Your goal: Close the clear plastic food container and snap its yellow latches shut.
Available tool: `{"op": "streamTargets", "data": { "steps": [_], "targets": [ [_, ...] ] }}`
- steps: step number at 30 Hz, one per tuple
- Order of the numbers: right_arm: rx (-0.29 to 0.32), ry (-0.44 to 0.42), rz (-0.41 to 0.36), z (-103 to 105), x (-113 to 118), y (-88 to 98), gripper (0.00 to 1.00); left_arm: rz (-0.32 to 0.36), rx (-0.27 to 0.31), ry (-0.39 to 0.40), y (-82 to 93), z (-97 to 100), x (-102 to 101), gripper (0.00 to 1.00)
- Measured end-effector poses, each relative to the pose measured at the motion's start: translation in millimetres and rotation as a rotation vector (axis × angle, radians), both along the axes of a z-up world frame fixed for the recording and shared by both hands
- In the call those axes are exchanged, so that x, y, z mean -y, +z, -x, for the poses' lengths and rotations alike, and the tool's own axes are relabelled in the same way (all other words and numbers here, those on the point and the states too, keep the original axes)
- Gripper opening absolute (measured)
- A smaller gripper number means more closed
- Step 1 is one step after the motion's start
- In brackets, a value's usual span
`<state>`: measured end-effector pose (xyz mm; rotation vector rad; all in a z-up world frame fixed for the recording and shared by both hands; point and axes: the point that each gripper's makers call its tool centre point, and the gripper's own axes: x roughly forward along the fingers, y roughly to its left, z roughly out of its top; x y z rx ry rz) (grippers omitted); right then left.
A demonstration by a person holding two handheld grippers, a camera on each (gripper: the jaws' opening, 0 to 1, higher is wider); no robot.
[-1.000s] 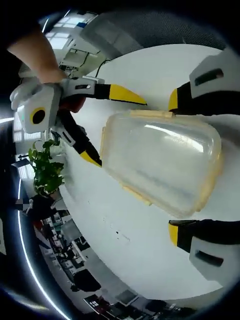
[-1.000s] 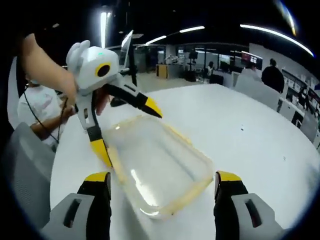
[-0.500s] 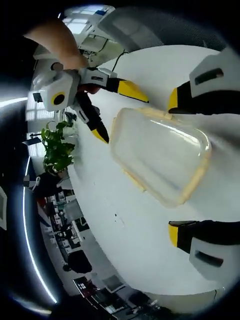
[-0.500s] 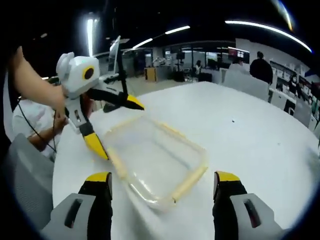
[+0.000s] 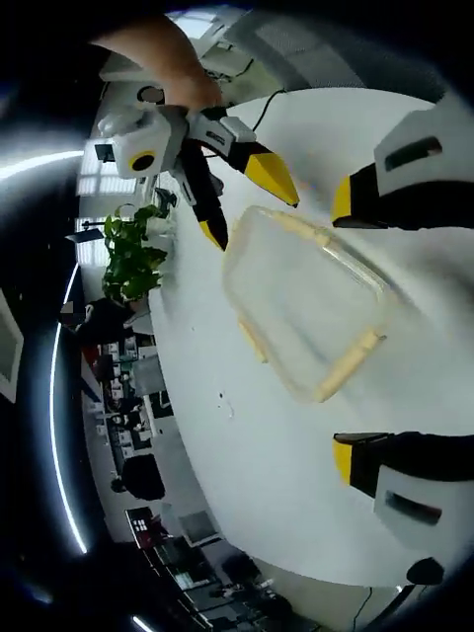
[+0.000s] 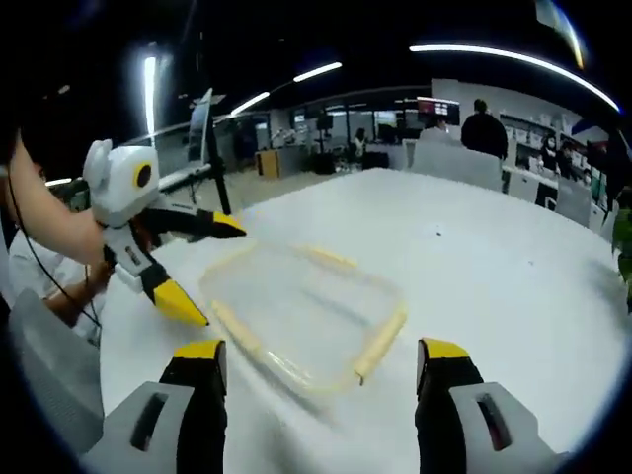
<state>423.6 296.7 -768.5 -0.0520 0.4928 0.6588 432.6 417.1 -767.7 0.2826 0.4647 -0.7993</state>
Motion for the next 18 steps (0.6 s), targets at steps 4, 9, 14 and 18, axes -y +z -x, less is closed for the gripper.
{"op": "streamTargets", "data": {
  "steps": [4,9,14,18],
  "targets": [
    [0.004,-0.013,0.001,5,0,0.2,0.78,0.026,-0.026,0.037,-4.3,4.1,-3,0.85],
    [0.006,-0.029,0.003,10,1,0.4,0.79,0.047,-0.066,0.071,-11.9,8.3,-8,0.84],
    [0.01,-0.03,0.006,15,6,4.3,0.79,0.065,-0.089,0.082,-13.4,19.0,-12,0.84],
    [0.018,-0.038,0.002,20,10,9.5,0.79,0.061,-0.097,0.08,-16.6,26.3,-14,0.84]
  ]
}}
